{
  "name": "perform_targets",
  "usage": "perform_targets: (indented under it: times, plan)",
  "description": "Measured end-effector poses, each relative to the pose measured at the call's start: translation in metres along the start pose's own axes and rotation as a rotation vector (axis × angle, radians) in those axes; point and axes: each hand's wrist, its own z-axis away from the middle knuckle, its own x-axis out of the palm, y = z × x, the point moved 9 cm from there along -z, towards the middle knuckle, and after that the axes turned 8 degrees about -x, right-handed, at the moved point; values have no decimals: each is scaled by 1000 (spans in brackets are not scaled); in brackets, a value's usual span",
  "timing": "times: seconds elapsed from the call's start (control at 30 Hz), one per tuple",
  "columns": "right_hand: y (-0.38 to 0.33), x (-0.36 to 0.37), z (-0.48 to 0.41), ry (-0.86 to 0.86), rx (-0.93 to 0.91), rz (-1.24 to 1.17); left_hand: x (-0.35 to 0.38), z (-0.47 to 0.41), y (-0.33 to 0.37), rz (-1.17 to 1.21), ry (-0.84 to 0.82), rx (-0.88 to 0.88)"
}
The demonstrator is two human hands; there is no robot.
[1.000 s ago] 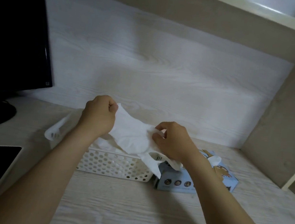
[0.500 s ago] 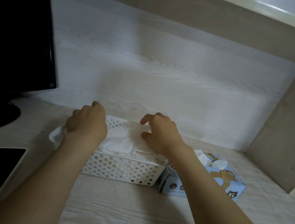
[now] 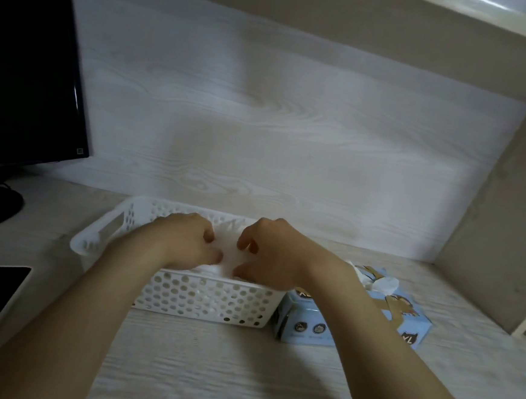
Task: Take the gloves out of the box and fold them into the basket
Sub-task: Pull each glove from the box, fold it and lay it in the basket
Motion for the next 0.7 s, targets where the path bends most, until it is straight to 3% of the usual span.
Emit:
perform_targets:
  times: [0.07, 0.17, 0.23, 0.3, 0.4, 0.57, 0.7]
  plan:
    - [-2, -4, 4, 68, -36, -42, -5, -3, 2, 10, 106, 18]
    - [1, -32, 24, 350, -99, -124, -19, 2, 16, 100, 326, 110]
    - [18, -47, 44, 548, -87, -228, -27, 15, 34, 176, 438, 189]
    - [41, -49, 59, 640, -34, -250, -31, 34, 54, 147, 571, 239]
    - [74, -45, 78, 651, 66, -271, -24, 59, 82, 63, 708, 350]
    - [103, -33, 103, 515, 150, -226, 13, 81, 127, -32, 743, 656]
    - [118, -23, 113, 573, 126, -289, 40, 81, 141, -185, 766, 735]
